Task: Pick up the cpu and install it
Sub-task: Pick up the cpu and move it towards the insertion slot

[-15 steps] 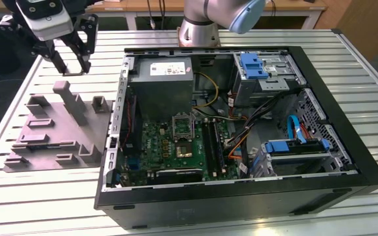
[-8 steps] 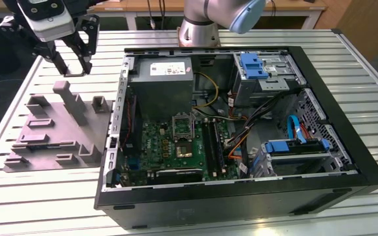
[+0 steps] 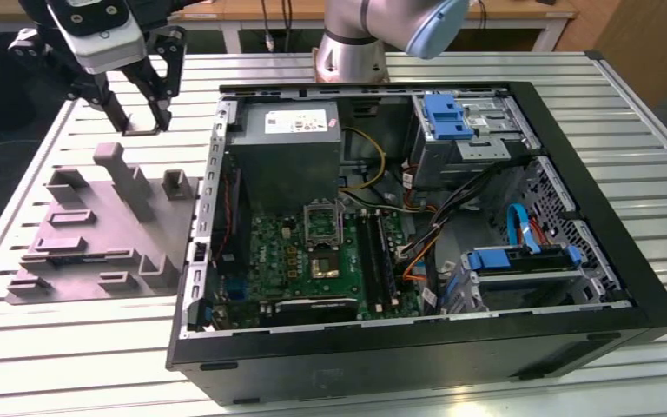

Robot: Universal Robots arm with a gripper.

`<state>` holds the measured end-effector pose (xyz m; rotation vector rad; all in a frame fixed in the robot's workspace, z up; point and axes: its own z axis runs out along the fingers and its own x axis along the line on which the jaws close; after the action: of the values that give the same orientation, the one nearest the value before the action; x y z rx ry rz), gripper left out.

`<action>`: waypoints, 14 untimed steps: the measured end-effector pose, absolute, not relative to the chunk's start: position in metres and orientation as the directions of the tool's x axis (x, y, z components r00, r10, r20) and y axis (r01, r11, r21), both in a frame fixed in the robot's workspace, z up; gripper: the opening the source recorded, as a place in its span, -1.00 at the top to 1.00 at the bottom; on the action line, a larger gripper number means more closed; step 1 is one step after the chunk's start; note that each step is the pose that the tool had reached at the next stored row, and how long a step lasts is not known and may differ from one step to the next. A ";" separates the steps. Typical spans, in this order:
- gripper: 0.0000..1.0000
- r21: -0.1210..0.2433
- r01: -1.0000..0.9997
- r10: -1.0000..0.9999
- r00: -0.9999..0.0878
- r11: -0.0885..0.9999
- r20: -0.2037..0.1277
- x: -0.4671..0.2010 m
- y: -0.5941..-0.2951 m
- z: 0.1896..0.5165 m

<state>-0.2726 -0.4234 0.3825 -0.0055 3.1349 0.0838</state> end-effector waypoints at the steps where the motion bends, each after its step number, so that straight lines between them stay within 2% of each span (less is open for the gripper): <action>1: 0.06 0.053 -0.004 -0.003 -1.000 0.999 -0.006 -0.271 -0.423 0.382; 14: 0.06 0.048 -0.003 -0.003 -1.000 0.999 -0.006 -0.266 -0.429 0.382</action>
<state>-0.2658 -0.4294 0.3821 -0.0051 3.1351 0.0757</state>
